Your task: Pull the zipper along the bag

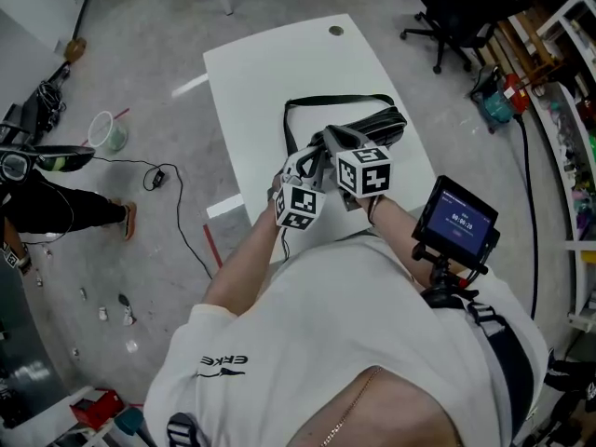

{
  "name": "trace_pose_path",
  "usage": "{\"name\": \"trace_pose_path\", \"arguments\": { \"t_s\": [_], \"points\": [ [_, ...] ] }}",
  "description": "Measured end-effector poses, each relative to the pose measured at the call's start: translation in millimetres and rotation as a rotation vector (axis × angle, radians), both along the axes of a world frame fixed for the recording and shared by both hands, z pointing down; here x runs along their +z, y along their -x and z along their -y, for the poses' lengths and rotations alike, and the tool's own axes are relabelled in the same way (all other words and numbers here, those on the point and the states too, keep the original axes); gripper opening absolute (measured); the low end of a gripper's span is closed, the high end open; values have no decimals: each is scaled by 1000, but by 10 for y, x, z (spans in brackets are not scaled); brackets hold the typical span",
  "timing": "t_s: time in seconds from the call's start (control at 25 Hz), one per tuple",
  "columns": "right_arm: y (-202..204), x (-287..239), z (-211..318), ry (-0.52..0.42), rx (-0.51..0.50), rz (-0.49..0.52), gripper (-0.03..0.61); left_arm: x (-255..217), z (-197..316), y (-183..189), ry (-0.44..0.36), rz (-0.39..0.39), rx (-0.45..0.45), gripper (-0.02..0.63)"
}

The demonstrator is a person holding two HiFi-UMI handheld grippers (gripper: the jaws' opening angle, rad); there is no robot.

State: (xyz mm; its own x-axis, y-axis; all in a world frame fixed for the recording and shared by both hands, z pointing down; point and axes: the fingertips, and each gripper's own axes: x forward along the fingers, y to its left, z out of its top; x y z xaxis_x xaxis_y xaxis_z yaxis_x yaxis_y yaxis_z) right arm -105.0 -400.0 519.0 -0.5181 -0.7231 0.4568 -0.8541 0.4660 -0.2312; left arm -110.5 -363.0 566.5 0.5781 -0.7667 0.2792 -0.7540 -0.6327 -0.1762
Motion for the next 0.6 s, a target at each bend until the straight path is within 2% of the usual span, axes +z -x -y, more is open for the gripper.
{"name": "trace_pose_path", "arguments": {
  "t_s": [0.2,0.4,0.6],
  "points": [
    [92,106,-65,22,-36,-24,12,-3,-30,-22,-10,-15,16,2],
    [244,182,-152,52,-118,-48,12,-4,-55,-76,-20,-18,38,2],
    [259,212,-171,50,-127,-51,12,16,-63,-84,-24,-19,46,2]
  ]
}}
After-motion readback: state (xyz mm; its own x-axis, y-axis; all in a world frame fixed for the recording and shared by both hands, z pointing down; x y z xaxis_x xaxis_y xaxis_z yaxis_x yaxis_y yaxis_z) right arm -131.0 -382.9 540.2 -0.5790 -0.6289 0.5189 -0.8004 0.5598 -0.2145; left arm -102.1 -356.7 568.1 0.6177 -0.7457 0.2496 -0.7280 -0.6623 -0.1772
